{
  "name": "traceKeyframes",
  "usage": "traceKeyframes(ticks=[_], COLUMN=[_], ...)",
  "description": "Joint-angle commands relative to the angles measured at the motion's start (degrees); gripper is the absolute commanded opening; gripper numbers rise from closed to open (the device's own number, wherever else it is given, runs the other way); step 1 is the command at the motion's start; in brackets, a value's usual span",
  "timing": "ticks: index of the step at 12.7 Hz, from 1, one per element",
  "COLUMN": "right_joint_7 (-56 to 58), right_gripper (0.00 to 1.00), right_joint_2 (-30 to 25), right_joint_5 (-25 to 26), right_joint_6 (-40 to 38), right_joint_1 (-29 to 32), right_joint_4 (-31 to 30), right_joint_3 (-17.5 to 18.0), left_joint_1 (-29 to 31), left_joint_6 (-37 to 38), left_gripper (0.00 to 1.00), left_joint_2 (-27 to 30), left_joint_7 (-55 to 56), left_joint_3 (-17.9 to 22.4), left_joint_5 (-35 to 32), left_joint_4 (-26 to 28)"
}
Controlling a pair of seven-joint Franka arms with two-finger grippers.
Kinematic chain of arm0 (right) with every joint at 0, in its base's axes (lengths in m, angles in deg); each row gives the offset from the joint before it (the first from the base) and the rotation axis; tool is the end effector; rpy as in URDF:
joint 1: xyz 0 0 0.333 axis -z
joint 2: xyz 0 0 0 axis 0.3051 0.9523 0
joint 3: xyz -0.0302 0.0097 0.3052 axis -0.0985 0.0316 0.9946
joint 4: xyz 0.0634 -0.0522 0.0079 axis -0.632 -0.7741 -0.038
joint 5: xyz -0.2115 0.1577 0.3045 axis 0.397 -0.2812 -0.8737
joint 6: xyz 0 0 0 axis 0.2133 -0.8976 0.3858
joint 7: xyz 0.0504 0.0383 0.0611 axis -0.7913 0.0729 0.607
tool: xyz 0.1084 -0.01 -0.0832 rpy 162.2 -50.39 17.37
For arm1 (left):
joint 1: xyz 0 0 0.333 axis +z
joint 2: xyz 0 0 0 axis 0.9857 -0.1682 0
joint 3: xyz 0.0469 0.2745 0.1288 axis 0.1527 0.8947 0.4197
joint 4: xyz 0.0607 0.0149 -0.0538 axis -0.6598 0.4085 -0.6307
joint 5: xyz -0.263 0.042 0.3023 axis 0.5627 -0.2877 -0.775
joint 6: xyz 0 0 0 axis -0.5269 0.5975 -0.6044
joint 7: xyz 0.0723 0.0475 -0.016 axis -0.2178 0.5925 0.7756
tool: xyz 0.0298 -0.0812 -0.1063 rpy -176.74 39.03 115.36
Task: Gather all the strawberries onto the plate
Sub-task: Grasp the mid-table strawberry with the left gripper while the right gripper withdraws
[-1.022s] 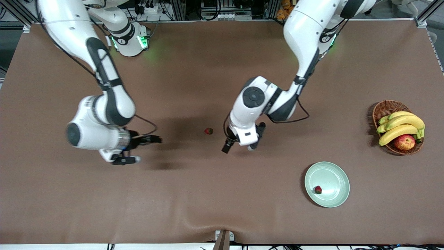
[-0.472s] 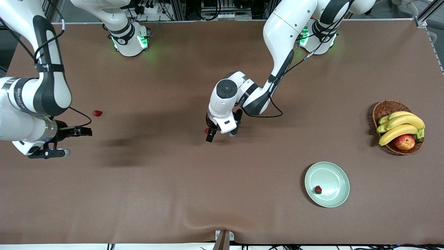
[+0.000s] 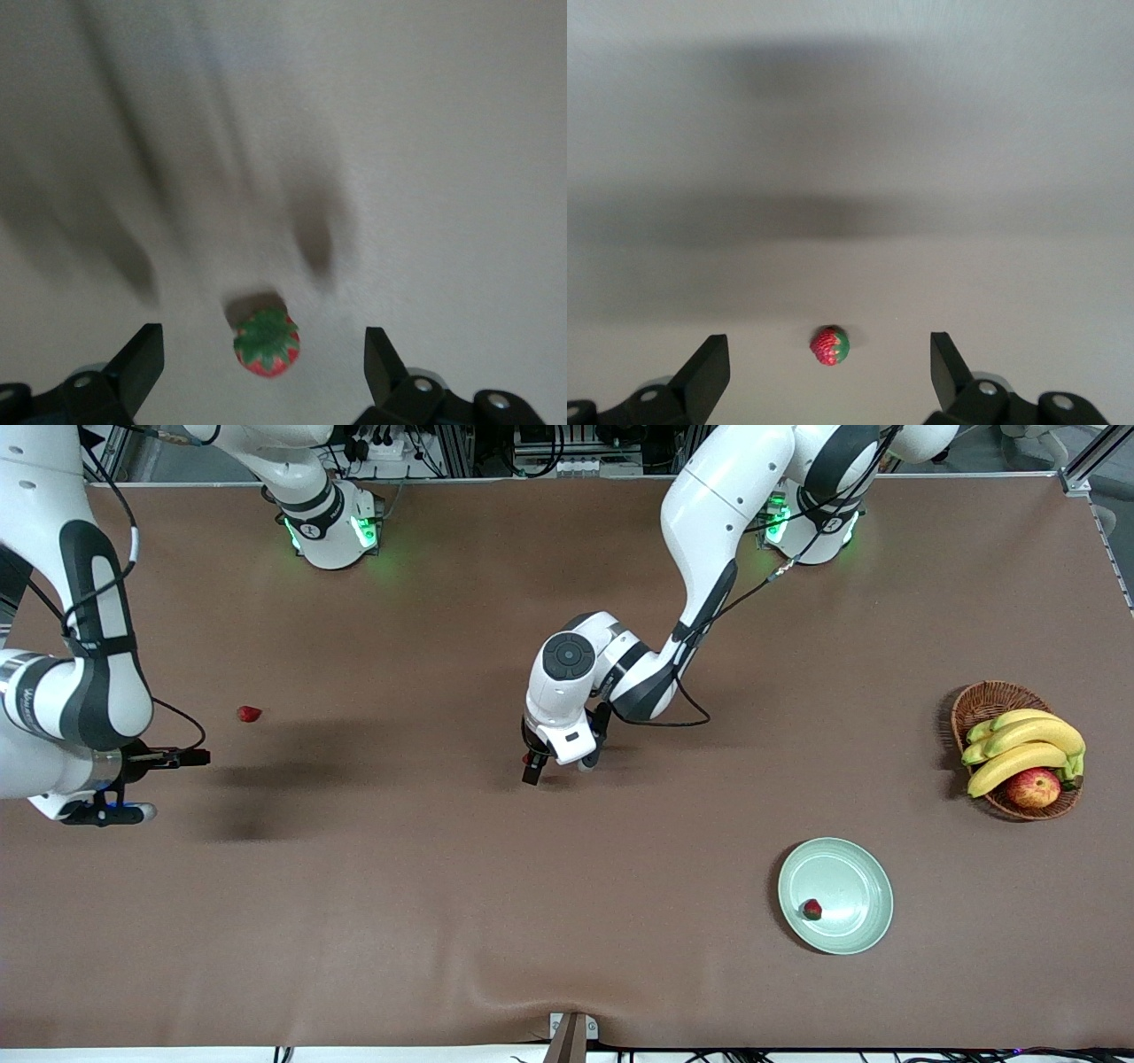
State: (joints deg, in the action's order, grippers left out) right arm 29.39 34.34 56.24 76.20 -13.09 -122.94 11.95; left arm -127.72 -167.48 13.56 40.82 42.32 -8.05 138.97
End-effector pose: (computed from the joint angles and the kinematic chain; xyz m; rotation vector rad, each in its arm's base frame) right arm 0.5952 -0.1461 0.2311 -3.0643 -0.0056 0.5807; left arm 0.4975 -0.5707 0.1478 2.3617 1.7652 -0.0975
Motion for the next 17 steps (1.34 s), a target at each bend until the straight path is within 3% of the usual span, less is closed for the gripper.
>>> traceKeyframes(ticks=[1, 9, 13, 14, 16, 17], right_joint_7=[0.7, 2.0, 1.7, 1.7, 1.6, 1.5], right_gripper=[1.0, 1.0, 0.84, 0.79, 0.71, 0.67], right_joint_2=[3.0, 5.4, 5.5, 5.5, 5.5, 6.0], right_joint_5=[1.4, 1.2, 1.0, 1.0, 0.6, 0.5], right_joint_6=[0.0, -0.3, -0.6, -0.6, -0.7, -0.7], right_joint_1=[1.2, 3.0, 2.7, 2.5, 2.4, 2.2], right_joint_4=[-1.1, -7.2, -8.1, -8.1, -8.2, -8.3], right_joint_3=[1.0, 1.1, 1.1, 1.1, 1.2, 1.2], left_joint_1=[-1.1, -1.7, -1.7, -1.7, -1.7, -1.7], left_joint_6=[-0.7, -3.4, -3.8, -3.8, -3.8, -3.8], left_gripper=[1.0, 1.0, 1.0, 0.92, 0.24, 0.0], left_joint_2=[-2.2, -2.9, -3.8, -3.8, -3.8, -3.7], left_joint_7=[0.6, 0.1, -0.2, -0.2, -0.2, 0.0], left_joint_3=[0.6, 0.6, 0.7, 0.6, 0.7, 0.8], left_joint_5=[-0.7, -0.9, -1.0, -1.0, -1.0, -1.0], left_joint_4=[-2.0, -2.1, -2.9, -2.9, -2.9, -2.9])
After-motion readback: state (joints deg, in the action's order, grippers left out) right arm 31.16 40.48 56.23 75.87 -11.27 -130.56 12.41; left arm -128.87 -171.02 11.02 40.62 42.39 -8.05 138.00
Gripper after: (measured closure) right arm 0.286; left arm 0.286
